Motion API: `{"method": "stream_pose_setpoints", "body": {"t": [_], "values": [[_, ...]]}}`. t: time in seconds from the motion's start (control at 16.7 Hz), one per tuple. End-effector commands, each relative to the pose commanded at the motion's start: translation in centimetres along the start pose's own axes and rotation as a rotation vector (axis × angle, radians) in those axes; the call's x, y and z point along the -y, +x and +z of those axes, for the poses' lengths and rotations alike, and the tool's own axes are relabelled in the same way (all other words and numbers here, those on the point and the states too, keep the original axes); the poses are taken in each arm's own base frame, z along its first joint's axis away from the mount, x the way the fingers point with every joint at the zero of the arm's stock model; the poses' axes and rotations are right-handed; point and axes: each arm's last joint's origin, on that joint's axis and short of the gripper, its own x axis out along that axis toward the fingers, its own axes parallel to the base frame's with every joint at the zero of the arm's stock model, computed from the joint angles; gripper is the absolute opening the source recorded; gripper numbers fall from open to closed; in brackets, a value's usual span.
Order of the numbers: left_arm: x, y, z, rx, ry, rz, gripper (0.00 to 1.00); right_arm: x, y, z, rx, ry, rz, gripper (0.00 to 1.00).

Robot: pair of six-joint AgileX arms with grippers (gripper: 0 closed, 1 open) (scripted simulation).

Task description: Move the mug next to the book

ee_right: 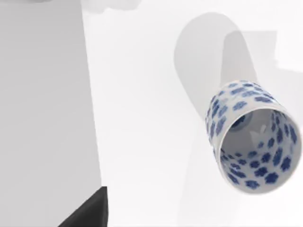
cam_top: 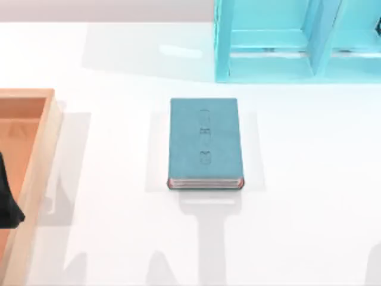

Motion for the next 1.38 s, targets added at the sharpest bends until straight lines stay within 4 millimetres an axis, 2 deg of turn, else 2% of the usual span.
{"method": "stream_pose_setpoints", "body": {"t": [0.24,0.66,0.84,1.14,1.26,1.38], "values": [[0.0,0.0,0.0,0.000,0.000,0.000,1.00,0.2,-0.7,-1.3,-0.012,-0.045,-0.002,1.00],[0.0,0.0,0.0,0.000,0.000,0.000,1.00,0.2,-0.3,-1.3,-0.011,-0.048,-0.002,1.00],[0.0,0.0,0.0,0.000,0.000,0.000,1.00,0.5,2.0,-1.5,-0.012,-0.045,-0.001,1.00],[0.0,0.0,0.0,0.000,0.000,0.000,1.00,0.6,7.5,-1.7,-0.017,-0.046,-0.007,1.00],[0.0,0.0,0.0,0.000,0.000,0.000,1.00,0.3,8.9,-1.5,-0.014,-0.046,-0.003,1.00],[0.0,0.0,0.0,0.000,0.000,0.000,1.00,0.2,9.3,-1.5,-0.012,-0.046,-0.002,1.00]]}}
